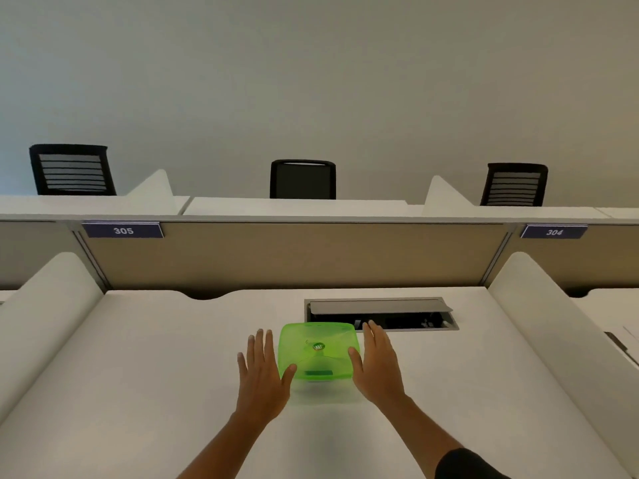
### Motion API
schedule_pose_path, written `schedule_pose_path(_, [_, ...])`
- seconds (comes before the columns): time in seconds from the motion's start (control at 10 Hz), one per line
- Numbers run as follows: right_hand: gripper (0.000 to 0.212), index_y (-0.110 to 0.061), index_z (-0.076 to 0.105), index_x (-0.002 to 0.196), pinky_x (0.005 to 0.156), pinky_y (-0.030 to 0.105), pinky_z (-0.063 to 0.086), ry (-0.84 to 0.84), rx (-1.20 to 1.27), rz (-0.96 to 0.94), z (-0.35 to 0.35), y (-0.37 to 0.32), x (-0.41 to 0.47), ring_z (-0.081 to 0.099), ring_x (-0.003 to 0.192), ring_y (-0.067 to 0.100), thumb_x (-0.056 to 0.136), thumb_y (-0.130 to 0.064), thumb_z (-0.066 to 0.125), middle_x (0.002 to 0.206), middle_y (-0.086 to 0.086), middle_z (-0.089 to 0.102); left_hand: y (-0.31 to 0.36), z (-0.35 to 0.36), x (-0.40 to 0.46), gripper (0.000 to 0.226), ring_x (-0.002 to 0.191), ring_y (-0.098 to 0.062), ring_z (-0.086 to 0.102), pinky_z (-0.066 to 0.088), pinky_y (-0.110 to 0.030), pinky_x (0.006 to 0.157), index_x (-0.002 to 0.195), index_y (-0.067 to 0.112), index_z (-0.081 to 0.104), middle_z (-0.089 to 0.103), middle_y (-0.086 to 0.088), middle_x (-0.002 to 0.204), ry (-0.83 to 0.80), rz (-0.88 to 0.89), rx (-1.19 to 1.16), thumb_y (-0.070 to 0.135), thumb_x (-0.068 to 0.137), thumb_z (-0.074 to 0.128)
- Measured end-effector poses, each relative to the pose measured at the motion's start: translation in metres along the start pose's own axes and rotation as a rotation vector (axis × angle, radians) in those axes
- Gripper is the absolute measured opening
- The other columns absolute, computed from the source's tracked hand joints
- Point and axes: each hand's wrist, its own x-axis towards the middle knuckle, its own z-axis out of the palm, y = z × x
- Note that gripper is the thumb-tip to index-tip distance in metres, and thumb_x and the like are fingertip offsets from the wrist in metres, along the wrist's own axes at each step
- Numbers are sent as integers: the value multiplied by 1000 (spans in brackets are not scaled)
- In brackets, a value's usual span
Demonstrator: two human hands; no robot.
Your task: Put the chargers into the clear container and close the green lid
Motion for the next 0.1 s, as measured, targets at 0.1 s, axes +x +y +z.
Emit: schedule_pose_path(0.1, [68, -10, 25, 165, 133, 42, 20, 70, -76, -119, -24, -13, 17, 15, 163, 25, 109, -44, 40, 174, 5, 20, 10, -27, 17, 102, 169, -33, -10, 6, -58, 137, 171, 12, -1, -8, -9, 182, 89, 109, 45, 77, 93, 4])
